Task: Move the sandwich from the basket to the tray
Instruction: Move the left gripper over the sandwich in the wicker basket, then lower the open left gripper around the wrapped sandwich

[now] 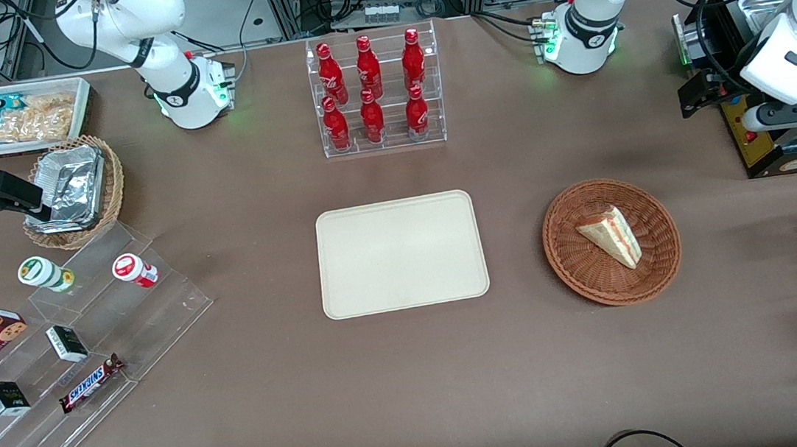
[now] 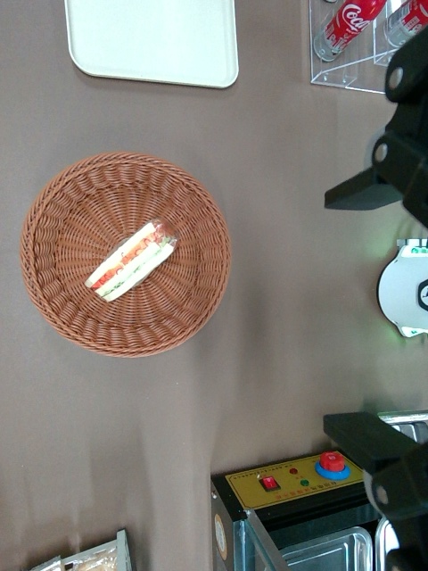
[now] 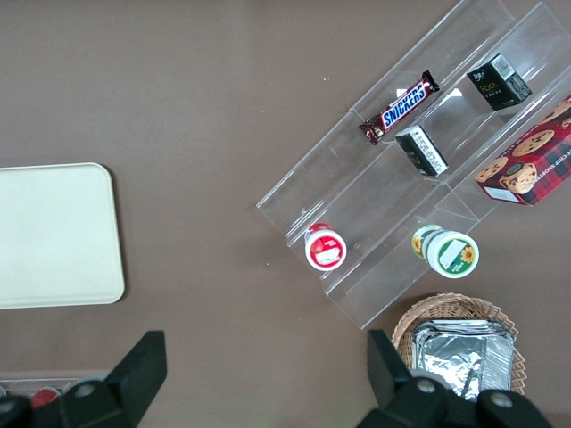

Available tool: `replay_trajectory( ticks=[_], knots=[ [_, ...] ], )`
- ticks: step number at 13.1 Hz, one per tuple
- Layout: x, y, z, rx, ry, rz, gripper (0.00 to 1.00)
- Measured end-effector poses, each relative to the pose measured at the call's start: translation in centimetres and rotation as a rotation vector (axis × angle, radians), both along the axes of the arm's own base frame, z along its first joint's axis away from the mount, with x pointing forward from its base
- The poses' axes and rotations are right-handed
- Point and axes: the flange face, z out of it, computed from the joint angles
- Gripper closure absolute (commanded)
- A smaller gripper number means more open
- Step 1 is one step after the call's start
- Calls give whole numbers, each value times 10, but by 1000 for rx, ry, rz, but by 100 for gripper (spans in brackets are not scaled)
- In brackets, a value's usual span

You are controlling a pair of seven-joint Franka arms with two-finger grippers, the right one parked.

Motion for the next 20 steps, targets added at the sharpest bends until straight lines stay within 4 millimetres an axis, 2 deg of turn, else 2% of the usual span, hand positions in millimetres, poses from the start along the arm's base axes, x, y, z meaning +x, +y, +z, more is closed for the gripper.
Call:
replay_trajectory(
  ticks=[3, 5, 7, 10, 15, 17, 20],
  knots=[
    [3, 0, -6, -1, 6, -3, 0],
    [9, -2, -26, 0, 45, -8, 0],
    [16, -8, -59, 1, 82, -20, 0],
    [25, -13, -118, -3, 67, -32, 0],
    [16, -14, -209, -13, -18, -30, 0],
    [10, -15, -231, -9, -52, 31, 0],
    [9, -32, -246, 7, -81, 205, 0]
  ],
)
